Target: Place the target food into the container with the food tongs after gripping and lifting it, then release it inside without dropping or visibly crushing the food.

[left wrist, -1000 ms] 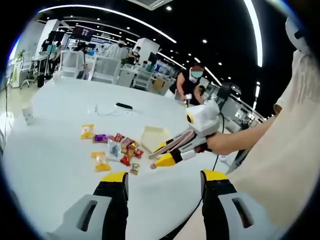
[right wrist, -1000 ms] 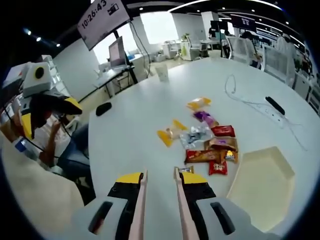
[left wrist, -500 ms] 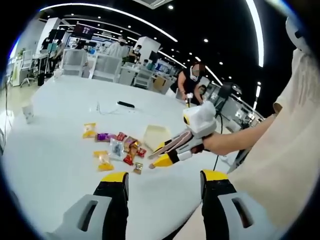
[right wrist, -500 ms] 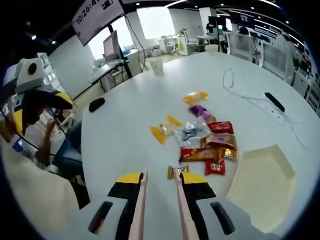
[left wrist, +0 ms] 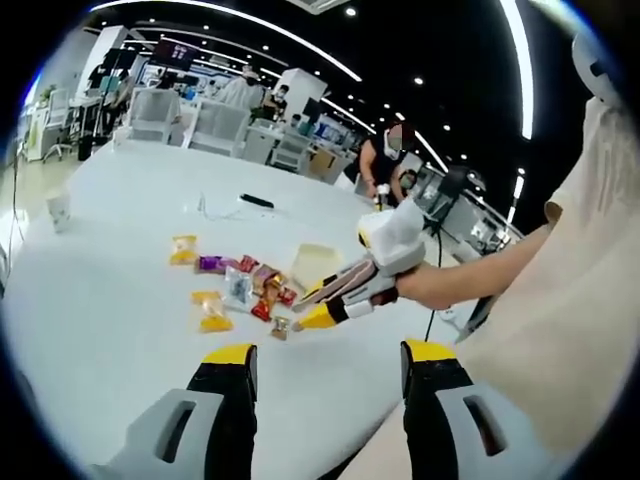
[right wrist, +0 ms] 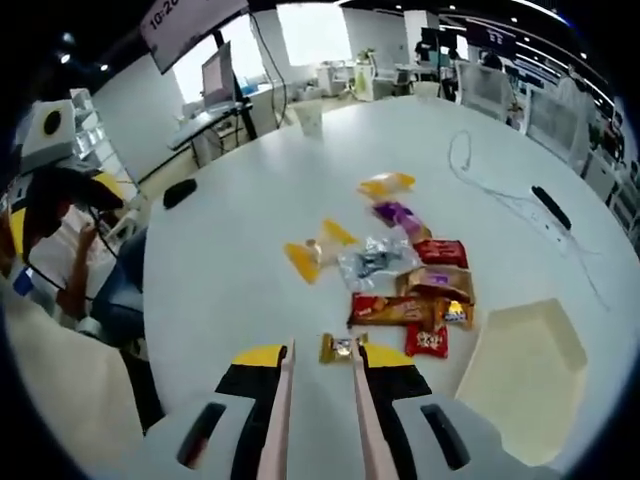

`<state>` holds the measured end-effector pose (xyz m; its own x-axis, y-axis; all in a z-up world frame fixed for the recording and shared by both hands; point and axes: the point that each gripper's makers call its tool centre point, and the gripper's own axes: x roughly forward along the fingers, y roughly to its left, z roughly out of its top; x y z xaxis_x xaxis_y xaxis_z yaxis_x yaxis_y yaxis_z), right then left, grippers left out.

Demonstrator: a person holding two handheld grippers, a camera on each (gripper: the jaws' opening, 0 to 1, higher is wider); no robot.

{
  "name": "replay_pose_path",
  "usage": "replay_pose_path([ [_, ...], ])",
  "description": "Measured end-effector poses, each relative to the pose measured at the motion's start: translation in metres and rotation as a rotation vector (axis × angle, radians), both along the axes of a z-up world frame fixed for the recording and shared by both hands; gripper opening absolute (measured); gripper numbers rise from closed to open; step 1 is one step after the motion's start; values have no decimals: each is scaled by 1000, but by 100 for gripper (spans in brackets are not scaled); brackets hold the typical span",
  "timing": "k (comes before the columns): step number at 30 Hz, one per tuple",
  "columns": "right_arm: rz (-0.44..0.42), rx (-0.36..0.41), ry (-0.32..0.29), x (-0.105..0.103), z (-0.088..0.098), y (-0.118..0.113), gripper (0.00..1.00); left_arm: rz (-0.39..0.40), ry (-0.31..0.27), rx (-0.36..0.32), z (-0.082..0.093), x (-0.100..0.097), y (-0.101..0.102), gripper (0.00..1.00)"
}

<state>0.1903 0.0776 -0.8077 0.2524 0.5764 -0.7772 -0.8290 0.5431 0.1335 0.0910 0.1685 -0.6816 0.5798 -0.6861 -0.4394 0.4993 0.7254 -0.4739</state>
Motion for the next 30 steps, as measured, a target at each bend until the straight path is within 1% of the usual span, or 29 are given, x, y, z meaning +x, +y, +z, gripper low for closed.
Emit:
replay_pose_path([
  [3, -15, -29, -24, 7, -7, 1, 28, -2, 3, -2, -1, 3, 1, 57],
  [5, -19, -38, -26, 10, -10, 3, 28, -4, 1, -3, 0, 4, 2, 56],
  [7, -16, -65, -41, 14, -15, 2, 27, -2, 0, -9, 1, 6, 2, 56],
  [9, -15, -76, -44, 15, -16, 4, 27, -2, -1, -10, 2, 7, 3, 56],
  [14, -8, -90, -42, 15, -20, 3, 27, -2, 1, 4, -2, 8, 5, 54],
  [22, -7, -101, -30, 13, -27, 2, 27, 2, 5, -4, -4, 11, 3, 54],
  [25, -8, -102, -33, 13, -28, 1, 27, 2, 5, -5, -4, 11, 3, 54],
  [30, 3, -120, -33, 13, -34, 3, 27, -5, 11, 0, -6, 11, 2, 54],
])
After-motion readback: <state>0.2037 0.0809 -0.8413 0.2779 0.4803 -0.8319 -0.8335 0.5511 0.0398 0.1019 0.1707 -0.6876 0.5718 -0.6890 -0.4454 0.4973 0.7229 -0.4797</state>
